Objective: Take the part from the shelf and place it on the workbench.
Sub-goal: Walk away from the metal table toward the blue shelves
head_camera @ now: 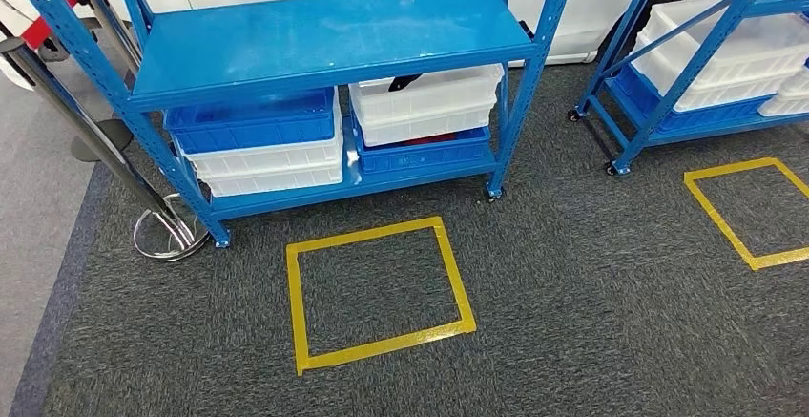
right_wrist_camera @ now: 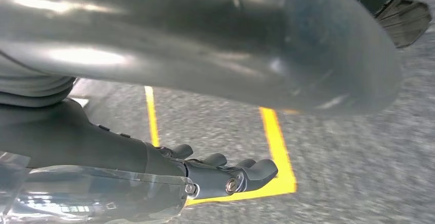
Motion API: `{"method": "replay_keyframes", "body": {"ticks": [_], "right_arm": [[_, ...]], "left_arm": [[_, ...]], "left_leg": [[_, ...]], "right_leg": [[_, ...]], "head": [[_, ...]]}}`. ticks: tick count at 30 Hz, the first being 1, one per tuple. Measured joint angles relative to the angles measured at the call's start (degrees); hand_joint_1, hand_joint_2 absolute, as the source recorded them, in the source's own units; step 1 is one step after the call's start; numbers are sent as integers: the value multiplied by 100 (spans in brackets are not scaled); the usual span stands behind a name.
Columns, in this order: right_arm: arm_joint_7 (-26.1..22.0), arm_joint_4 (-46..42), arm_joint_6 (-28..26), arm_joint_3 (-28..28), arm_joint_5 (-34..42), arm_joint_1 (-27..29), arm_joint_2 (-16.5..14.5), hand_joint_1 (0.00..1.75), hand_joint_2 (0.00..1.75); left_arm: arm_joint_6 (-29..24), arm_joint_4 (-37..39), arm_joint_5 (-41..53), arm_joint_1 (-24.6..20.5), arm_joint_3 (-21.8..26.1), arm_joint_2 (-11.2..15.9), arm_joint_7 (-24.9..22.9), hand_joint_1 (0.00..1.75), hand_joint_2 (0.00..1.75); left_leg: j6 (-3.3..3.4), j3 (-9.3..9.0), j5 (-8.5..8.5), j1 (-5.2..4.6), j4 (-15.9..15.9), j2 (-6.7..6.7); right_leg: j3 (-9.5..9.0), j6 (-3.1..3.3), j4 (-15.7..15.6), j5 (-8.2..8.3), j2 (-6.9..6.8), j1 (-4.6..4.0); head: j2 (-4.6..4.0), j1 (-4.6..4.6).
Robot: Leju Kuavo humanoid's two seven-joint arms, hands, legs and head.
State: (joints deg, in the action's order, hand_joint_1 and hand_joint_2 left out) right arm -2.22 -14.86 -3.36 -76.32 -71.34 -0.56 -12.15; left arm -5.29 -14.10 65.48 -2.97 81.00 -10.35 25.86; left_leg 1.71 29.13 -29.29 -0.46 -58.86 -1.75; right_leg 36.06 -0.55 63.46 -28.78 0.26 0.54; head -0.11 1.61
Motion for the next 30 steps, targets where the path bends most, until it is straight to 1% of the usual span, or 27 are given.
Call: {"method": "replay_keyframes", "body": {"ticks": [1,2,4,5,6,7,9,10,11,12,13,14,15,16,17,18,19,20,21,22,24,25,26,27,28,29,30], "right_arm": [[-1,0,5,-1,-1,0,2,0,0],[0,0,9,-1,-1,-1,4,0,0],[2,0,15,-3,-3,-2,2,0,0],[2,0,17,-4,-4,2,-1,0,0],[1,0,19,-7,-7,4,-2,0,0],[0,0,20,-9,-9,3,-4,0,0],[-1,0,19,-14,-11,0,-2,0,0],[-1,0,19,-16,-11,0,-2,0,0],[-1,0,20,-21,-12,2,-2,0,0],[-1,0,21,-27,-13,5,-3,0,0],[1,0,24,-32,-15,7,-3,0,0],[4,0,27,-37,-19,16,-4,0,0],[8,0,33,-40,-24,19,-4,0,0],[11,0,38,-41,-32,19,-4,0,0],[14,0,42,-42,-40,18,-5,0,0],[15,0,45,-42,-49,9,-6,0,0],[16,0,45,-42,-57,-5,-6,0,0],[16,0,45,-42,-61,-14,-7,0,0],[16,0,45,-42,-63,-25,-7,0,0],[16,0,45,-42,-63,-36,-7,0,0],[17,0,45,-42,-65,-40,-7,0,0],[18,0,45,-42,-66,-35,-7,0,0],[20,0,45,-42,-66,-29,-6,0,0],[21,0,45,-42,-66,-20,-6,0,0],[21,0,45,-43,-66,-10,-5,0,0],[19,0,45,-44,-67,4,-4,0,0],[17,0,46,-46,-70,15,-4,0,0]], "left_arm": [[1,0,2,-4,0,-2,-3,0,0],[1,0,3,-9,0,-3,-5,0,0],[-1,-1,3,-13,0,0,-10,0,0],[-3,-1,3,-14,0,2,-11,0,0],[-4,-2,3,-17,0,3,-13,0,0],[-4,-2,3,-23,0,4,-14,0,0],[-4,-2,5,-33,0,2,-14,0,0],[-4,-2,5,-30,0,2,-15,0,0],[-5,-2,5,-21,0,3,-17,0,0],[-5,-2,5,-12,0,3,-19,0,0],[-7,-2,4,-4,1,4,-21,0,0],[-8,-2,3,8,1,4,-23,0,0],[-9,-2,3,17,2,4,-28,0,0],[-10,-2,3,21,3,5,-33,0,0],[-10,-2,4,26,4,5,-39,0,0],[-10,-2,4,24,4,6,-44,0,0],[-9,-2,5,20,4,5,-46,0,0],[-9,-2,4,17,4,3,-48,0,0],[-9,-3,4,10,4,2,-49,0,0],[-9,-3,4,0,4,1,-49,0,0],[-9,-4,3,-11,4,1,-49,0,0],[-9,-4,3,-10,4,0,-49,0,0],[-9,-4,4,-3,4,-1,-49,0,0],[-9,-4,4,3,4,-2,-49,0,0],[-9,-4,4,9,5,-3,-49,0,0],[-9,-4,5,15,5,-6,-49,0,0],[-9,-4,5,13,6,-8,-50,0,0]], "left_leg": [[-34,-27,-54,-8,3,-6],[-69,-59,-81,-16,-19,-11],[-133,-114,-111,-21,-69,-10],[-161,-104,-121,-21,-185,9],[-192,-16,-170,-14,-382,35],[-225,151,-260,2,-678,63],[-285,610,-545,45,-1341,102],[-307,794,-655,64,-1534,113],[-324,899,-668,80,-1551,122],[-333,918,-560,92,-1388,131],[-328,865,-331,99,-1077,139],[-308,797,-18,101,-715,150],[-277,736,179,88,-432,163],[-239,685,324,70,-255,172],[-197,662,374,51,-173,176],[-154,622,317,36,-159,171],[-109,552,326,43,-122,158],[-66,479,312,51,-74,148],[-27,395,295,60,-34,143],[2,325,279,67,-1,139],[41,246,211,59,15,135],[45,202,167,56,15,127],[41,146,114,54,15,116],[30,76,58,55,15,104],[15,-5,-2,56,15,95],[-6,-74,-66,58,18,90],[-32,-143,-129,52,12,85]], "right_leg": [[-24,35,-162,165,3,-16],[-34,71,-228,217,7,-25],[-126,138,-274,200,7,-13],[-196,172,-307,178,1,1],[-272,202,-335,154,-6,12],[-338,224,-361,125,-15,22],[-424,243,-378,47,-24,23],[-472,240,-379,0,-24,24],[-534,233,-379,-53,-23,25],[-609,224,-379,-110,-23,27],[-687,211,-380,-170,-23,28],[-760,194,-381,-229,-25,27],[-818,166,-381,-286,-24,24],[-862,128,-384,-340,-24,21],[-906,86,-374,-374,-24,20],[-948,39,-360,-382,-23,19],[-975,0,-319,-379,-26,25],[-964,-27,-207,-361,-26,29],[-876,-48,-20,-371,-25,33],[-714,-60,253,-434,-23,37],[-256,-84,863,-693,-22,37],[-44,-96,1064,-819,-23,37],[105,-106,1128,-871,-23,37],[175,-104,1034,-813,-23,36],[166,-90,776,-610,-24,36],[119,-68,432,-285,-25,34],[75,-44,135,-27,-26,21]], "head": [[0,1],[0,1],[0,3],[-1,10],[-1,24],[-1,34],[-1,50],[-1,49],[-2,49],[-2,49],[-2,49],[-2,48],[-2,46],[-1,45],[-1,43],[-2,40],[-1,40],[-1,34],[-1,28],[0,22],[0,15],[-1,13],[-1,13],[-1,12],[-1,12],[0,10],[-1,12]]}}
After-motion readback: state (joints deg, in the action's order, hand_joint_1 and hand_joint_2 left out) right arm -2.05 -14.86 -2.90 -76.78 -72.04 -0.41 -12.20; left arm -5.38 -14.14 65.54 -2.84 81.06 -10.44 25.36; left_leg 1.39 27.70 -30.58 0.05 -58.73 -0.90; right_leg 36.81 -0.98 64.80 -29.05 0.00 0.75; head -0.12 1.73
